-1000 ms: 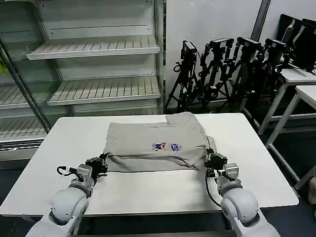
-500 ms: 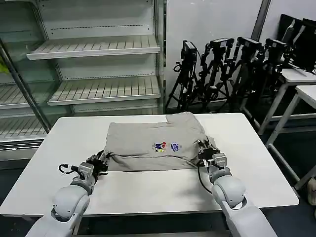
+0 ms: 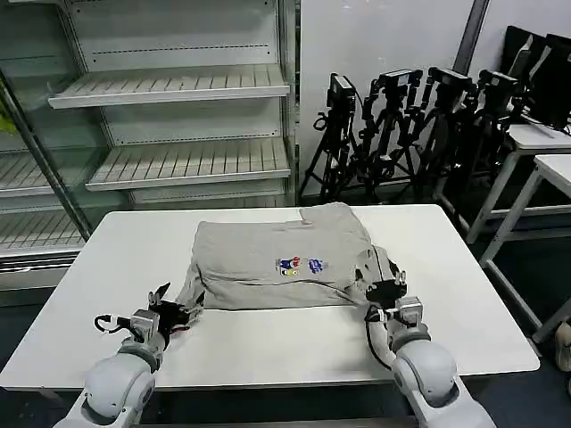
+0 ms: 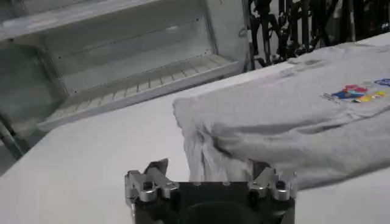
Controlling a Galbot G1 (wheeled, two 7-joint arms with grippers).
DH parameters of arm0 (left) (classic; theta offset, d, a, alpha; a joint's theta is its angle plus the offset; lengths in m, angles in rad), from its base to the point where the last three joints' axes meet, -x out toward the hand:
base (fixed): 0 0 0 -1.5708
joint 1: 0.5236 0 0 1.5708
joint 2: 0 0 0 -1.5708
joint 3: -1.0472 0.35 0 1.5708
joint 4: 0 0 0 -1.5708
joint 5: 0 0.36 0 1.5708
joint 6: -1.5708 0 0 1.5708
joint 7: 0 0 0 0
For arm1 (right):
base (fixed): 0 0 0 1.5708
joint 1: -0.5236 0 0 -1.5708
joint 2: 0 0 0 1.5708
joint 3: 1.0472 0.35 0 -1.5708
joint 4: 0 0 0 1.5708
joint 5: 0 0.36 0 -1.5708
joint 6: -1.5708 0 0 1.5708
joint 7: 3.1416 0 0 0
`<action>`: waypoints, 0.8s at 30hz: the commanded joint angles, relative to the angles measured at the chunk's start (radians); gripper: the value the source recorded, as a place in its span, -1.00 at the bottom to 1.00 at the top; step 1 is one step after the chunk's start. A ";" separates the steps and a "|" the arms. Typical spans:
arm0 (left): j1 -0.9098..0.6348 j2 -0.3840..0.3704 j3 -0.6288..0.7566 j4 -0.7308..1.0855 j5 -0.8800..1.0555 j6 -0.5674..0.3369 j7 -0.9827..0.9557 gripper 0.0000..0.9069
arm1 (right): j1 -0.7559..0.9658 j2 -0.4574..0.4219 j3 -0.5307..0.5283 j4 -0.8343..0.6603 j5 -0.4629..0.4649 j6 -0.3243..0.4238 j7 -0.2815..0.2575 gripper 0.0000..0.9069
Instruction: Fold and organize the clothes.
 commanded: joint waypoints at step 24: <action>0.013 -0.013 -0.001 0.007 -0.095 0.005 0.010 -0.96 | -0.054 0.005 0.008 -0.004 0.206 -0.123 0.020 -1.00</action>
